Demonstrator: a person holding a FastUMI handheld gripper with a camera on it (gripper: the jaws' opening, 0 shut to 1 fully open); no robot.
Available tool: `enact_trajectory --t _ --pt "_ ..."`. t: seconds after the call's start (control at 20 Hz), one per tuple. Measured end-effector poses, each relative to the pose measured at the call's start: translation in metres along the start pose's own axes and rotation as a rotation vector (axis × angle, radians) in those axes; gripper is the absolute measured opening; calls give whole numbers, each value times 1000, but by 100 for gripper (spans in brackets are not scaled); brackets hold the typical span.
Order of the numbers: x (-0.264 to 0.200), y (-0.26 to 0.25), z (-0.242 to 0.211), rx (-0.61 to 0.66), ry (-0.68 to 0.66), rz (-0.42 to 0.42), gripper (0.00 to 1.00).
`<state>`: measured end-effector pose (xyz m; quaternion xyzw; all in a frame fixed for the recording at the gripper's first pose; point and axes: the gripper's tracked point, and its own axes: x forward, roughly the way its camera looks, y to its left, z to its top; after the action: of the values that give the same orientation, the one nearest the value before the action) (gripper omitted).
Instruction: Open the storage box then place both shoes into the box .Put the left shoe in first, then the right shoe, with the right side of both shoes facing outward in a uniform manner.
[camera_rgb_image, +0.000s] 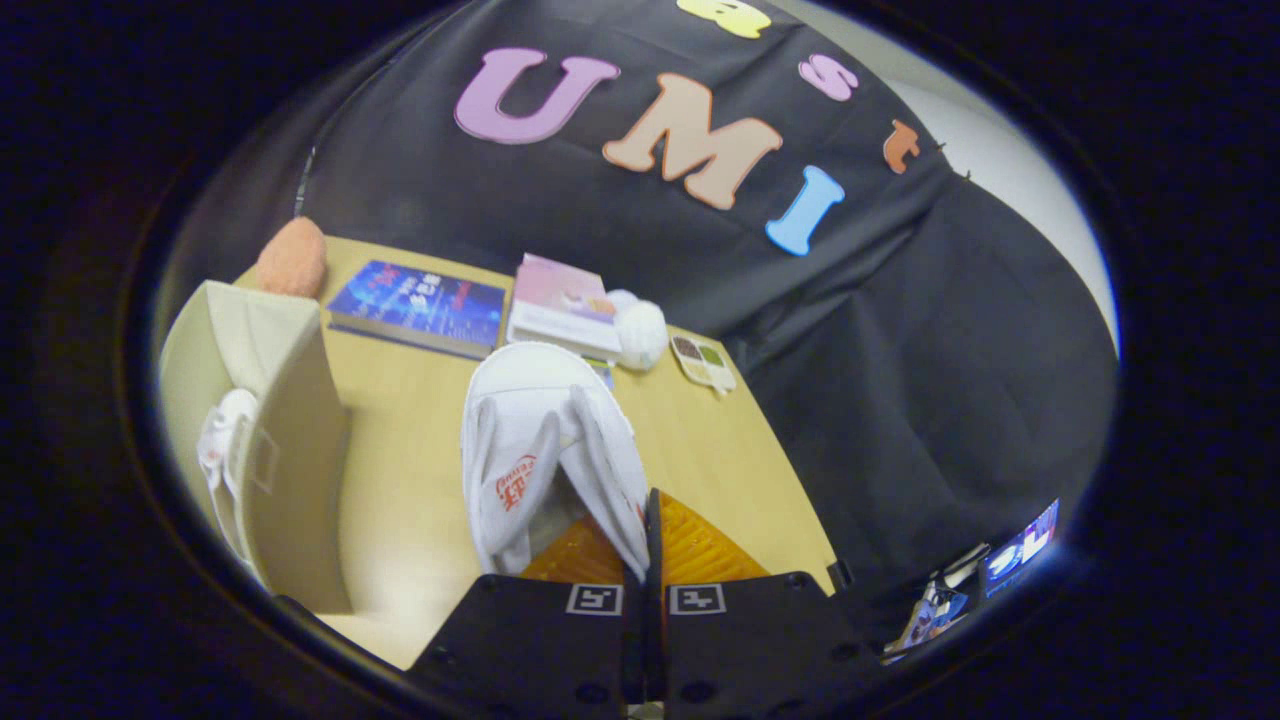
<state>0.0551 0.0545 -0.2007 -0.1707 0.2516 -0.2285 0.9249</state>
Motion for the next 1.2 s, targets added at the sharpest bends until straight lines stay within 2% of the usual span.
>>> enact_trajectory --t 0.15,0.35,0.55,0.7,0.85,0.95,1.1,1.2 --pt "-44 32 49 15 -91 40 3" --pt "-79 103 87 59 -174 178 3" --pt "-89 176 84 97 -138 346 3" --pt "-85 206 69 123 -72 404 3" --pt "-77 224 50 153 0 427 4" --pt "-72 229 39 211 41 437 9" --pt "-68 237 18 269 122 459 32" --pt "-66 240 10 288 149 485 35"
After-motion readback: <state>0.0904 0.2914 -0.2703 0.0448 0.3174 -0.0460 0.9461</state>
